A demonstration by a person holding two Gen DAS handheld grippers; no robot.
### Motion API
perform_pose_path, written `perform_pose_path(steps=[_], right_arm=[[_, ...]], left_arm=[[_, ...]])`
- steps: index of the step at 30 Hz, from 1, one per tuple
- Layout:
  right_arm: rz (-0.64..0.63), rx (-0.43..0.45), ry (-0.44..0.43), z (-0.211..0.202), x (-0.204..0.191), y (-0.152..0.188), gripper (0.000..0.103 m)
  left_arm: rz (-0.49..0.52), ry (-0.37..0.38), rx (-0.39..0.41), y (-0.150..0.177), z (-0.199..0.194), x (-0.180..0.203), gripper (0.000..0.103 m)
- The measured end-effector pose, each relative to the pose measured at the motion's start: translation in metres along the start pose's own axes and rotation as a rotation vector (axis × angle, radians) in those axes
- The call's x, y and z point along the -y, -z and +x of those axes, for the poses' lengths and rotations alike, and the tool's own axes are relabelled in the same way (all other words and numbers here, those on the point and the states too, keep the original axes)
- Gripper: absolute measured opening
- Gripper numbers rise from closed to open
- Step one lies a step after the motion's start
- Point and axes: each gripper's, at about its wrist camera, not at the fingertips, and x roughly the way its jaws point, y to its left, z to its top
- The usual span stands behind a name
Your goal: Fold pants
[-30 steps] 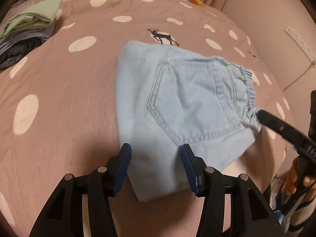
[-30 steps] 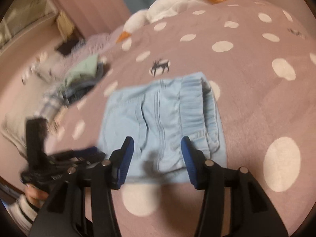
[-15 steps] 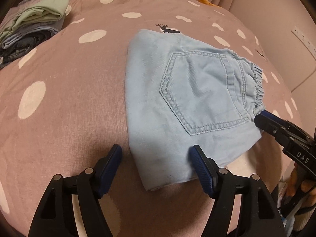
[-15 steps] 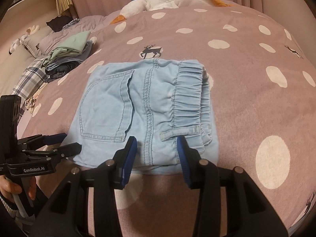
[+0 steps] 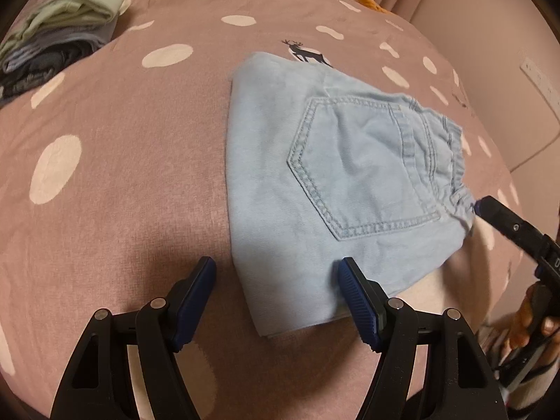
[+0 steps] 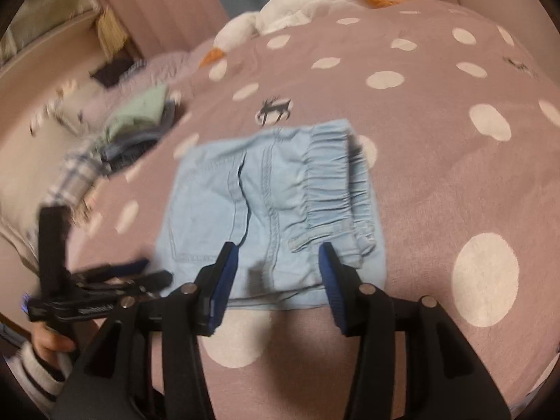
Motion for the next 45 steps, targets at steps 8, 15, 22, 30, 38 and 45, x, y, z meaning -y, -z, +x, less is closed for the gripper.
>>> perform_pose_path(steps=[8, 15, 22, 30, 38, 45], right_arm=[[0.268, -0.018, 0.008, 0.003, 0.055, 0.002, 0.066], [0.475, -0.106, -0.162, 0.02, 0.08, 0.005, 0.087], [0.384, -0.172, -0.163, 0.04, 0.063, -0.013, 0.09], [0.298, -0.222, -0.185, 0.067, 0.045, -0.033, 0.093], [0.214, -0.231, -0.18, 0.09, 0.034, -0.045, 0.093], [0.171, -0.222, -0.144, 0.094, 0.029, -0.049, 0.088]], left_arm=[[-0.14, 0.156, -0.02, -0.01, -0.002, -0.023, 0.072], [-0.281, 0.323, -0.032, -0.016, 0.004, -0.049, 0.072], [-0.275, 0.343, -0.032, -0.026, 0.008, -0.051, 0.072], [-0.236, 0.369, -0.042, -0.032, 0.015, -0.048, 0.072], [-0.201, 0.351, -0.041, -0.045, 0.024, -0.037, 0.072], [-0.124, 0.271, -0.034, -0.05, 0.029, -0.017, 0.076]])
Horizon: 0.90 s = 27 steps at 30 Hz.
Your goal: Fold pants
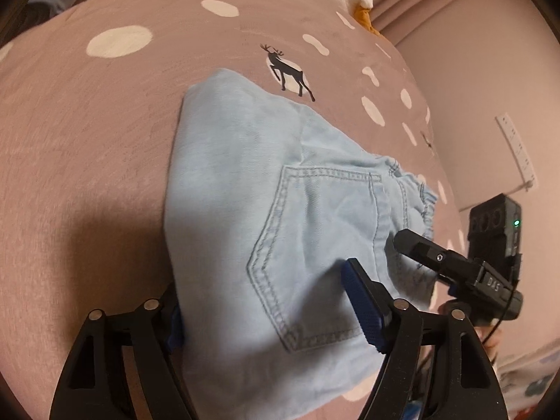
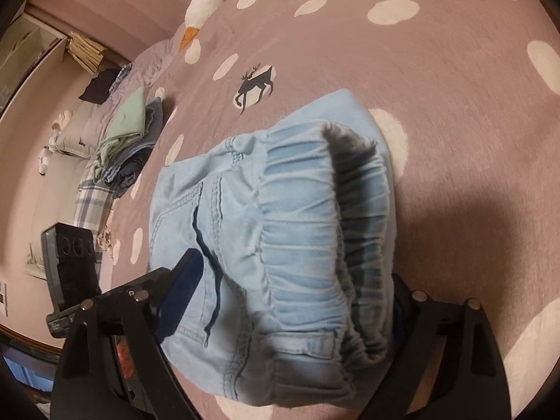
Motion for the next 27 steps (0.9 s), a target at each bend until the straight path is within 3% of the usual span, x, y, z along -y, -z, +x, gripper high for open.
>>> perform_pose_path(steps=[4, 12, 27], right_arm=[[-0.025, 0.008, 0.028, 0.001, -0.004, 0.003, 0.084], [-0.106, 0.04, 0.083, 0.003, -0.011, 0.012, 0.084], [-0.129, 0.074, 0.112, 0.003, -0.014, 0.023, 0.082]], left_arm=[[0.04, -0.049, 0.01, 0.002, 0.004, 0.007, 0.076], [0.06, -0.074, 0.021, 0.002, 0.007, 0.01, 0.076], [0.114, -0.122, 0.04, 0.005, 0.012, 0.019, 0.076]])
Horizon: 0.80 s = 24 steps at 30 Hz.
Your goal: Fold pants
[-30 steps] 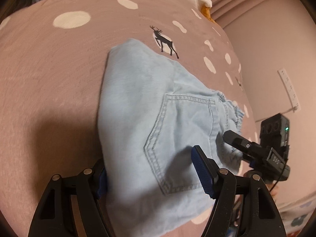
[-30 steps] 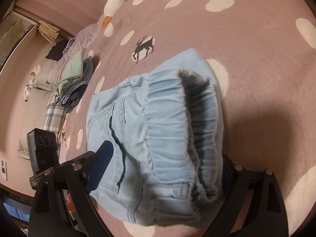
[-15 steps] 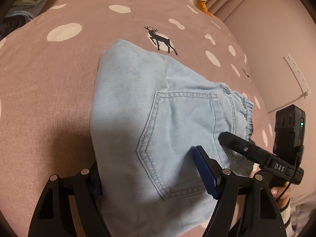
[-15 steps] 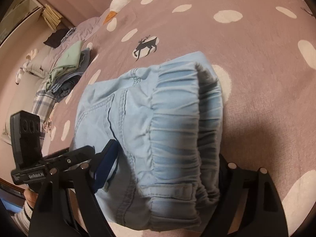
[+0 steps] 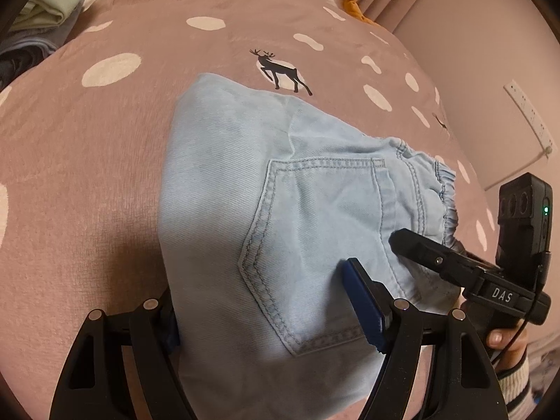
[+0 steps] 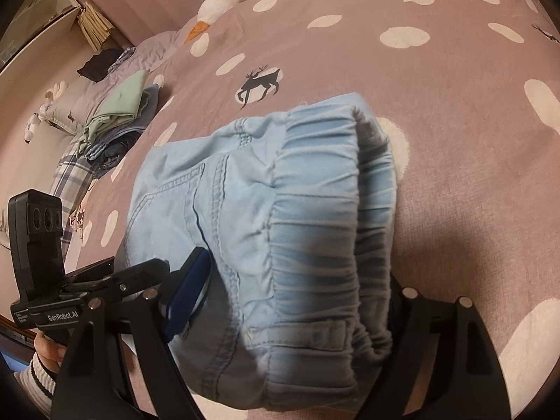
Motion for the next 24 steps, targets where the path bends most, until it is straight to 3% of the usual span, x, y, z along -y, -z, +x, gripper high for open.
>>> perform_pose_path(steps=[24], right_arm=[[-0.005, 0.002, 0.008, -0.0008, -0.0001, 0.0016, 0.082]], left_arm=[[0.015, -0.011, 0.008, 0.0015, 0.0004, 0.0012, 0.076]])
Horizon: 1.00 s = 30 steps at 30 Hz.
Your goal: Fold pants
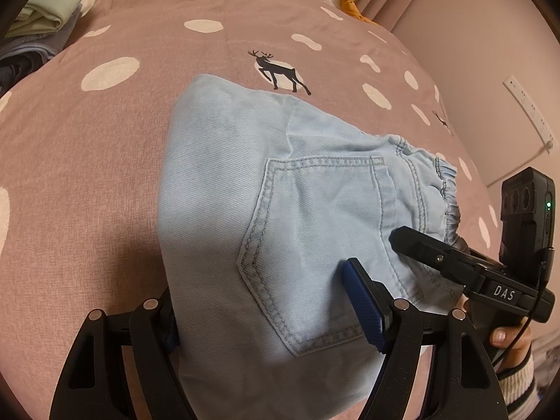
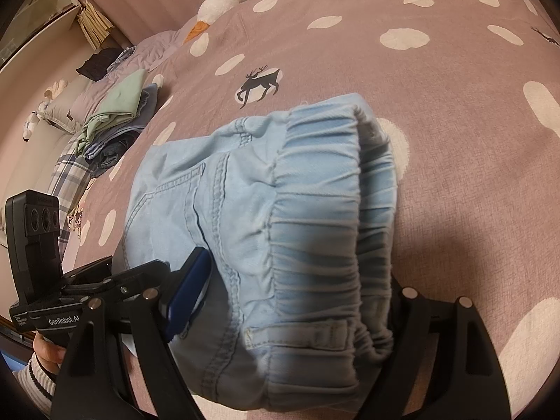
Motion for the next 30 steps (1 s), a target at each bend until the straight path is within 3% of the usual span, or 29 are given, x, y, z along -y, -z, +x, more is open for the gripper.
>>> perform_pose_path(steps=[5, 8, 12, 15, 17, 22, 30], right_arm=[[-0.011, 0.008, 0.044, -0.001, -0.007, 0.001, 0.078], [-0.023, 0.024, 0.091, -0.005, -0.012, 0.0, 0.066], [-0.109, 0.077, 0.127, -0.018, -0.029, 0.0, 0.051], [-0.143, 0.124, 0.116, -0.029, -0.04, -0.006, 0.043], [-0.162, 0.16, 0.091, -0.036, -0.049, -0.013, 0.043], [-0.236, 0.196, 0.072, -0.033, -0.072, -0.029, 0.041], [-0.276, 0.218, 0.016, -0.004, -0.098, -0.064, 0.041]], left_arm=[[0.009, -0.023, 0.003, 0.001, 0.001, 0.004, 0.076], [0.019, -0.053, 0.007, 0.001, 0.0, 0.008, 0.075], [0.064, -0.091, 0.041, -0.001, -0.008, 0.017, 0.055], [0.061, -0.083, 0.08, -0.006, -0.02, 0.017, 0.047], [0.06, -0.058, 0.106, -0.013, -0.03, 0.018, 0.046], [0.094, -0.102, 0.173, -0.034, -0.045, 0.016, 0.046], [0.05, -0.147, 0.194, -0.067, -0.05, -0.023, 0.046]])
